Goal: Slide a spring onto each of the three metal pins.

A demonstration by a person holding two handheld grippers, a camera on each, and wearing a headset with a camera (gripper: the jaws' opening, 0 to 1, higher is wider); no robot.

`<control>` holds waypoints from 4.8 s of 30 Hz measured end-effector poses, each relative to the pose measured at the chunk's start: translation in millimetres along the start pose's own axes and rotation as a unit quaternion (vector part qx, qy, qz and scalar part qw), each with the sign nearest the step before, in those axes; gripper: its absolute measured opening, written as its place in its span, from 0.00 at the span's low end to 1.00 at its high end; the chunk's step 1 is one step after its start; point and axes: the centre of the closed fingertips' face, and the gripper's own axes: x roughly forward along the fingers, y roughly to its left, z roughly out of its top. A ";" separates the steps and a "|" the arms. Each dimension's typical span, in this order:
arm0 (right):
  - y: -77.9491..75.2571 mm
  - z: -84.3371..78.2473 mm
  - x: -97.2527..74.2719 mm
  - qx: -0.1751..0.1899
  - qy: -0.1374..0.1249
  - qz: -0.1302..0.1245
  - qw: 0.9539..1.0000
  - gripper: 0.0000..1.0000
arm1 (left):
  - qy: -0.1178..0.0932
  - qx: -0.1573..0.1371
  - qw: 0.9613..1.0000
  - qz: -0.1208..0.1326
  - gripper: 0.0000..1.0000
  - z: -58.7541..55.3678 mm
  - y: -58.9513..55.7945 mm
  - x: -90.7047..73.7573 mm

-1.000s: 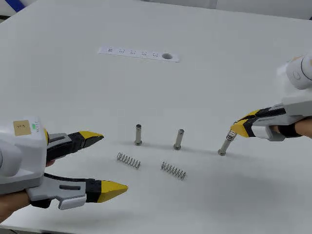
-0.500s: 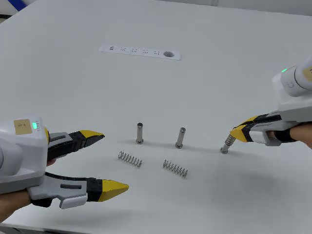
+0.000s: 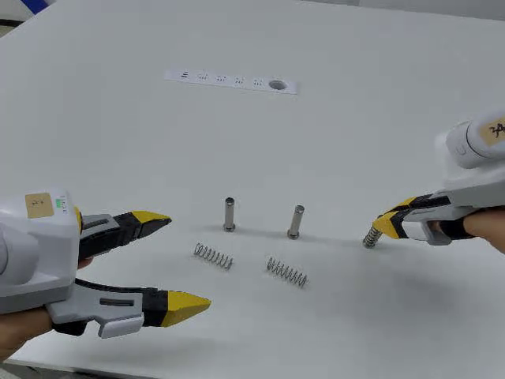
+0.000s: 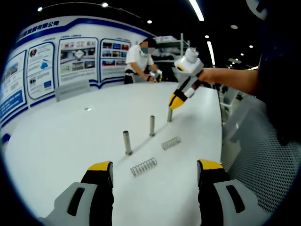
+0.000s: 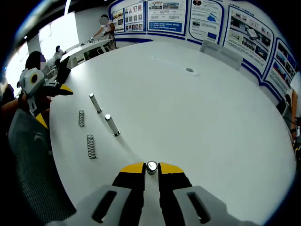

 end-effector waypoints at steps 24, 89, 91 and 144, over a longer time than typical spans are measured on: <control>12.5 27.9 -25.9 -0.034 -0.033 -0.014 0.999 0.16 | -0.009 0.006 1.000 -0.001 0.74 4.6 -1.5 -1.2; 138.4 16.7 75.7 -0.181 0.082 0.133 0.971 0.13 | -0.012 -0.004 1.000 0.009 0.74 2.4 0.9 -6.4; 138.6 16.6 75.6 -0.183 0.082 0.133 0.971 0.12 | -0.012 -0.004 1.000 0.009 0.74 2.3 0.8 -6.3; 98.9 34.1 16.9 -0.114 0.006 0.080 0.990 0.11 | -0.008 0.017 1.000 -0.004 0.74 13.6 -3.4 0.0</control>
